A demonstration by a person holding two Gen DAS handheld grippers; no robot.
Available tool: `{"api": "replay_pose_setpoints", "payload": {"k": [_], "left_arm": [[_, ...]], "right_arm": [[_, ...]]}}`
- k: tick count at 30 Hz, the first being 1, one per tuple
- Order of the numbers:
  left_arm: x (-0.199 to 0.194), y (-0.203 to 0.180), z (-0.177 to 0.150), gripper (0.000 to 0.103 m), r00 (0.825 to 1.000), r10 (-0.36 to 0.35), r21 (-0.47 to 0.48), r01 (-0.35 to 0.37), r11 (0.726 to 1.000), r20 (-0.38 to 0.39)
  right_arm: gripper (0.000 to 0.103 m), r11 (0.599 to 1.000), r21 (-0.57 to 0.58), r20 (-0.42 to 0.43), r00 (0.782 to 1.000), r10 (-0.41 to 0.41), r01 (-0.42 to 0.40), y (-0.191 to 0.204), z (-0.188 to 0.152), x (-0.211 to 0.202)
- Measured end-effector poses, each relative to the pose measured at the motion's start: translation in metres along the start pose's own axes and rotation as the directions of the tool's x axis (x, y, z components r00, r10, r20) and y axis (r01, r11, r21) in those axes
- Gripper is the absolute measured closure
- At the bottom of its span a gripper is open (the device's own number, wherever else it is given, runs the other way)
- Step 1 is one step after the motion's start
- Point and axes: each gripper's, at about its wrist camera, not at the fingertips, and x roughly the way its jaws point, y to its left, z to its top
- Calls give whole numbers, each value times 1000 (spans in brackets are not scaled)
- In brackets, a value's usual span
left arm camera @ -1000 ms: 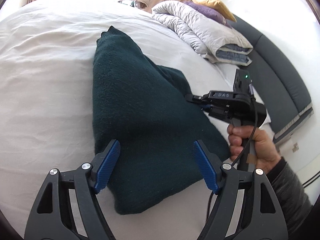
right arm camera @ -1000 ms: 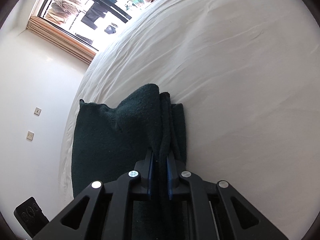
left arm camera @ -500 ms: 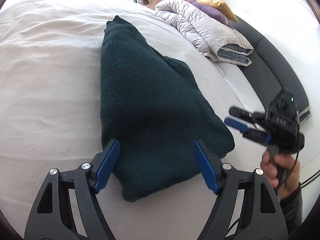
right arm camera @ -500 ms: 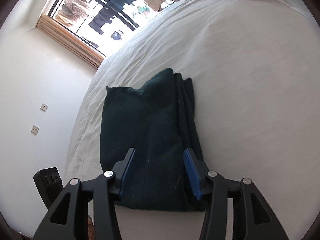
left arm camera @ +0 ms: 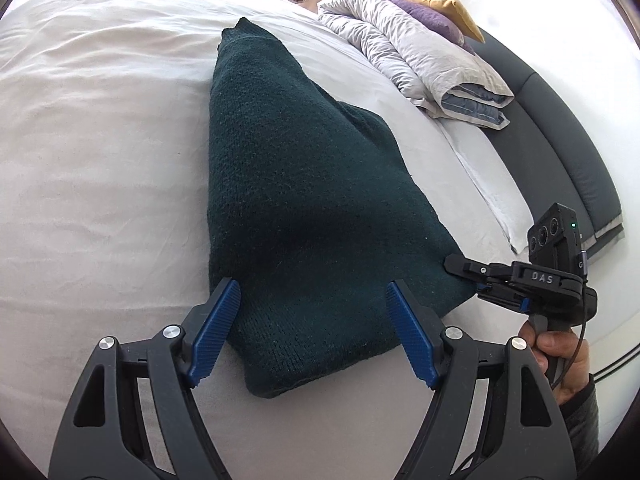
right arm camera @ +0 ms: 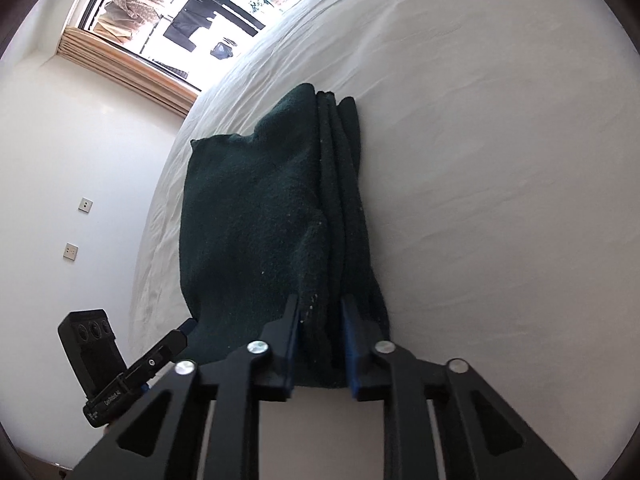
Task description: Fold small clothes
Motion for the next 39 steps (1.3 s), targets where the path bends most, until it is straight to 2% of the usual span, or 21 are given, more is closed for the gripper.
{"api": "replay_pose_setpoints", "payload": {"k": [5,10,14,16,17,18,19,21,23,25,28,31,33,34,35,36,37,39], "left_arm": [[2,-4,1,28,1000,11,8,-11,1000,-7],[8,-10,2,28,999,47,50,-46,998,-15],[10,-9,2,28,999,41,60,-40,997,-16],[9,-5,4,28,999,36,63,-35,997,-17],[8,-3,4,28,999,34,57,-33,998,-18],[6,-2,5,28,999,34,47,-33,998,-18],[3,-2,6,28,999,37,36,-37,999,-18],[-11,-1,13,28,999,50,20,-50,999,20],[-24,-4,22,28,995,60,48,-64,997,76],[-29,-7,35,28,991,64,90,-75,993,118],[-18,-12,68,28,985,89,161,-113,981,150],[8,-13,99,28,967,188,247,-227,942,171],[30,0,113,28,961,238,243,-266,933,138],[41,6,116,28,958,265,241,-285,928,113],[54,16,117,27,952,295,239,-305,922,75],[63,26,115,26,957,285,224,-290,931,52],[64,38,110,23,969,241,180,-248,952,62],[61,55,101,22,981,175,125,-185,975,85]], "right_arm": [[93,998,-36,44,998,-52,54,1,-6,-10],[94,1000,16,55,998,-26,25,-14,-11,-8],[97,996,85,90,996,-5,-3,-35,-19,-12],[91,995,98,94,996,12,-22,-43,-20,-11],[76,995,98,81,996,22,-30,-45,-20,-10],[67,995,99,74,997,22,-30,-44,-18,-11],[62,995,103,78,997,7,-15,-40,-15,-17],[61,997,60,135,989,-61,53,-24,-7,-34],[61,996,9,191,978,-86,85,-3,3,-47],[61,999,-35,195,981,-8,15,20,14,-44],[61,990,-100,103,988,112,-102,54,33,-9],[65,980,-126,46,986,159,-152,73,53,32],[65,987,-39,27,987,158,-157,59,69,58],[70,987,-17,14,987,159,-158,52,74,70],[89,993,-11,13,993,119,-119,46,77,79],[103,997,1,13,996,83,-83,37,79,85],[103,996,20,11,996,86,-86,28,80,88],[103,984,43,41,984,172,-173,10,78,86]]}}
